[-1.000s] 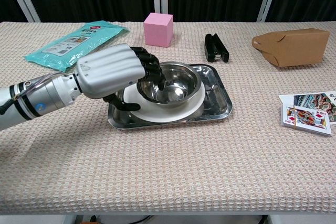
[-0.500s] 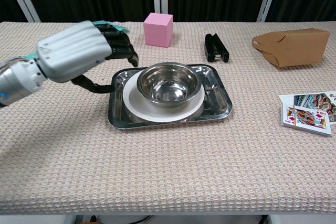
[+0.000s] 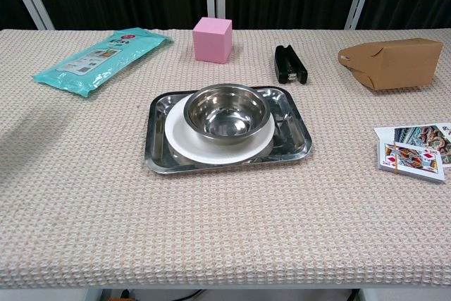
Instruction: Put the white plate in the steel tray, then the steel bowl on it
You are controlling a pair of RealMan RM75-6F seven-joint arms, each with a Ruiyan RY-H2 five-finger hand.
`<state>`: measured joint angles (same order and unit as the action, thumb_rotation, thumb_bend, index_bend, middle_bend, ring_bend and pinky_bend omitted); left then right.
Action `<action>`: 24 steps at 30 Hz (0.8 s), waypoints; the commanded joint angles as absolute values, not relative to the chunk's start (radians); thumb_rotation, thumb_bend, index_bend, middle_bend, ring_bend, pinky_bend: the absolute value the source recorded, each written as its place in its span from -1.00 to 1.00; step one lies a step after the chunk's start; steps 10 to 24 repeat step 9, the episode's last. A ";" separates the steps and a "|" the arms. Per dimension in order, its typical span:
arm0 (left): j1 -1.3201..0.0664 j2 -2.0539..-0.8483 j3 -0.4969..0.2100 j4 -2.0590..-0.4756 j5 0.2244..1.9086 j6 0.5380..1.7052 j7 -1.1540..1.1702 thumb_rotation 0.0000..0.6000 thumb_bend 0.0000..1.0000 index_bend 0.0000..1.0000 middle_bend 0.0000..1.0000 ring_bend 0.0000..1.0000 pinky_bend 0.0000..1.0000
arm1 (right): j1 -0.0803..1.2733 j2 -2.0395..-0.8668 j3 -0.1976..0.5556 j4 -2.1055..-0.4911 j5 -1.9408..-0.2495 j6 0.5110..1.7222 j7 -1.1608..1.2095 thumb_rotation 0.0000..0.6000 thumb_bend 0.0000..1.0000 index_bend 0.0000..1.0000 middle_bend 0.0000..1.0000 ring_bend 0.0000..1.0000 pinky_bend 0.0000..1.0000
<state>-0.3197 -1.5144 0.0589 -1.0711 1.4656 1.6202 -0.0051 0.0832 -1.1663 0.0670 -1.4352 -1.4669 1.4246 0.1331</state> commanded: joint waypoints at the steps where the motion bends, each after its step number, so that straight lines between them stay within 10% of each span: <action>1: -0.181 -1.394 0.070 -1.213 1.387 1.646 0.009 1.00 -0.95 -0.65 -0.63 -0.82 -0.63 | 0.084 -1.188 0.062 -1.407 -1.486 1.437 0.147 1.00 -0.65 -1.00 -1.00 -1.00 -1.00; 24: -0.101 -1.340 0.119 -1.273 1.453 1.673 0.029 1.00 -0.95 -0.65 -0.64 -0.84 -0.67 | 0.086 -1.206 0.053 -1.383 -1.526 1.463 0.162 1.00 -0.65 -1.00 -1.00 -1.00 -1.00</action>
